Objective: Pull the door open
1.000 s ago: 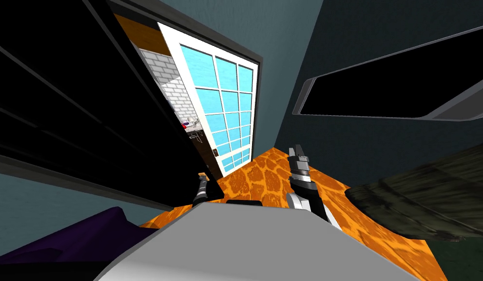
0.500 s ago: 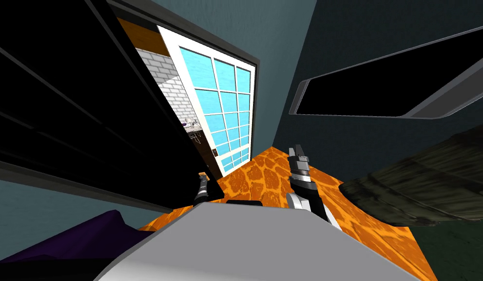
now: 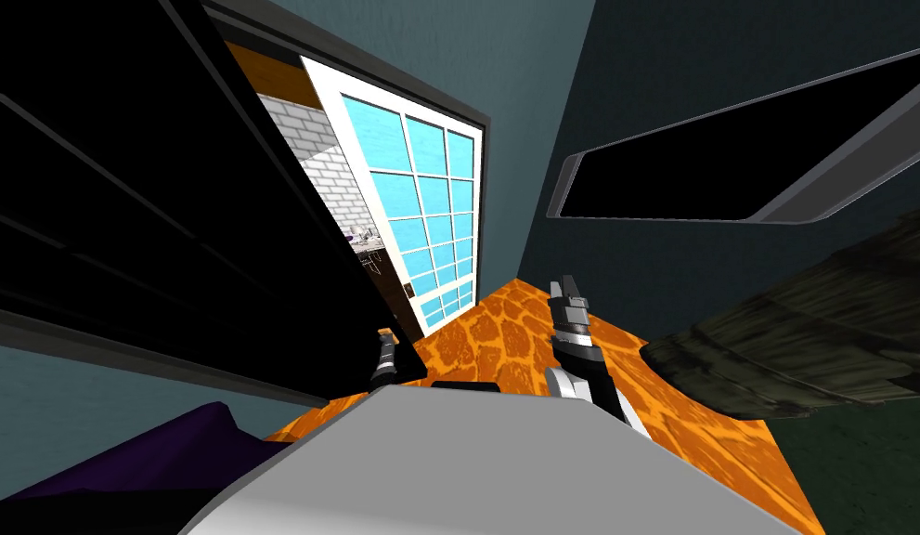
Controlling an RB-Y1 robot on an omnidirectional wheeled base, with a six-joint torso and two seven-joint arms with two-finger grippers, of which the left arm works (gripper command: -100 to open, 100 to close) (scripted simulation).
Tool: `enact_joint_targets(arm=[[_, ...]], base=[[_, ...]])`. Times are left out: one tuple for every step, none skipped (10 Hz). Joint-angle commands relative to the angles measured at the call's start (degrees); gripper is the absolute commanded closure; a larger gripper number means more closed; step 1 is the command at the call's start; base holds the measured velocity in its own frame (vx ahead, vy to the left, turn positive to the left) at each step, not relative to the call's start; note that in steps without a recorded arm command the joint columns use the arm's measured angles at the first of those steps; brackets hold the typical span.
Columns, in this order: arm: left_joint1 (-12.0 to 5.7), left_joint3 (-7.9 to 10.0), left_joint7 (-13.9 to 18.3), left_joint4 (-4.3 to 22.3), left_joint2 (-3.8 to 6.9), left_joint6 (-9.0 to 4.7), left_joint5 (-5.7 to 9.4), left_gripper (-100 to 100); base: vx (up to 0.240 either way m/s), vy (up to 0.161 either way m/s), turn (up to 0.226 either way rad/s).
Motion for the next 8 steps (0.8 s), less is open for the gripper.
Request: enact_joint_targets(arm=[[1.59, 1.20, 0.4, -1.8, 1.10, 1.54, 0.72, 100], [1.34, 0.74, 2.8, -1.6, 1.26, 1.47, 1.23, 100], [1.34, 0.74, 2.8, -1.6, 1.26, 1.47, 1.23, 100], [1.34, 0.74, 2.8, -1.6, 1.26, 1.47, 1.23, 100], [1.09, 0.29, 5.2, -1.5, 1.42, 1.40, 1.74, 100], [1.09, 0.29, 5.2, -1.5, 1.42, 1.40, 1.74, 100], [1.09, 0.29, 5.2, -1.5, 1.42, 1.40, 1.74, 100], [0.84, -0.17, 7.5, -1.3, 1.58, 1.34, 2.26, 100]], base=[[-0.023, 0.007, 0.029], [-0.038, 0.011, -0.076], [-0.032, 0.021, -0.075], [-0.011, 0.006, -0.010], [-0.043, 0.013, -0.049], [-0.051, 0.027, -0.044], [-0.024, 0.010, -0.023], [-0.030, 0.007, -0.057]])
